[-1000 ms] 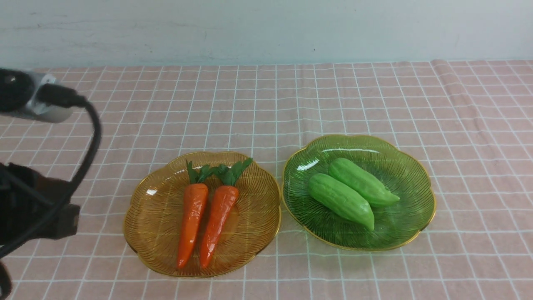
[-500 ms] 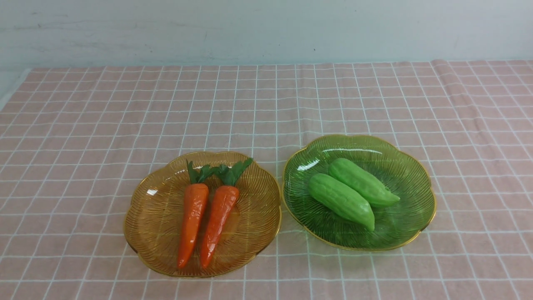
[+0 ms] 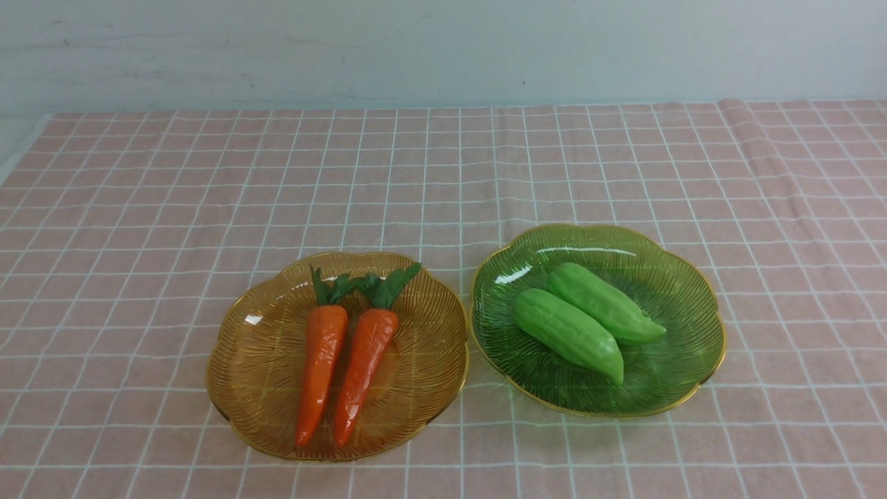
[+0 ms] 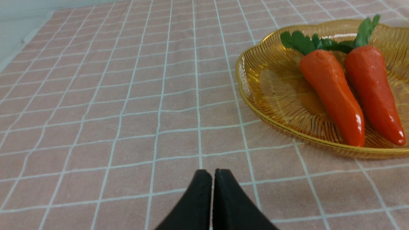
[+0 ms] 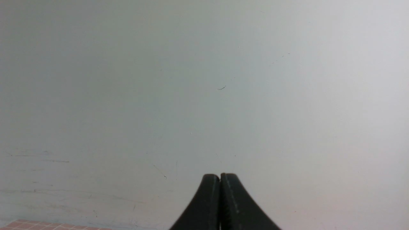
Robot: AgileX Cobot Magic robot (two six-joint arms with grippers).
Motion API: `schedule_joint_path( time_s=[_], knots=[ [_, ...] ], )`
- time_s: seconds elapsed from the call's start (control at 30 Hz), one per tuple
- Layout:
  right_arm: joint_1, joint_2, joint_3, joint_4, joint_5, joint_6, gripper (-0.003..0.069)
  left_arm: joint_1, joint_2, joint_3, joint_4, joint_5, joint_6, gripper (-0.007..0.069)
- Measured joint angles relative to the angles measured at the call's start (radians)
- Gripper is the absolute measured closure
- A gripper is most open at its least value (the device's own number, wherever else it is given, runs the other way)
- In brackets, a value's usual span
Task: Put different types of vegetables on the plate.
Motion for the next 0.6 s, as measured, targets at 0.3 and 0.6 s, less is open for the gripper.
schedule_joint_path(
  time_s=[0.3,0.6],
  knots=[
    [0.0,0.0,0.0,0.0,0.001,0.0,0.0674,0.0,0.0,0.0,0.0,0.004,0.008,0.0628],
    [0.0,0.0,0.0,0.0,0.001,0.0,0.0674,0.0,0.0,0.0,0.0,0.004,0.009,0.0628]
  ],
)
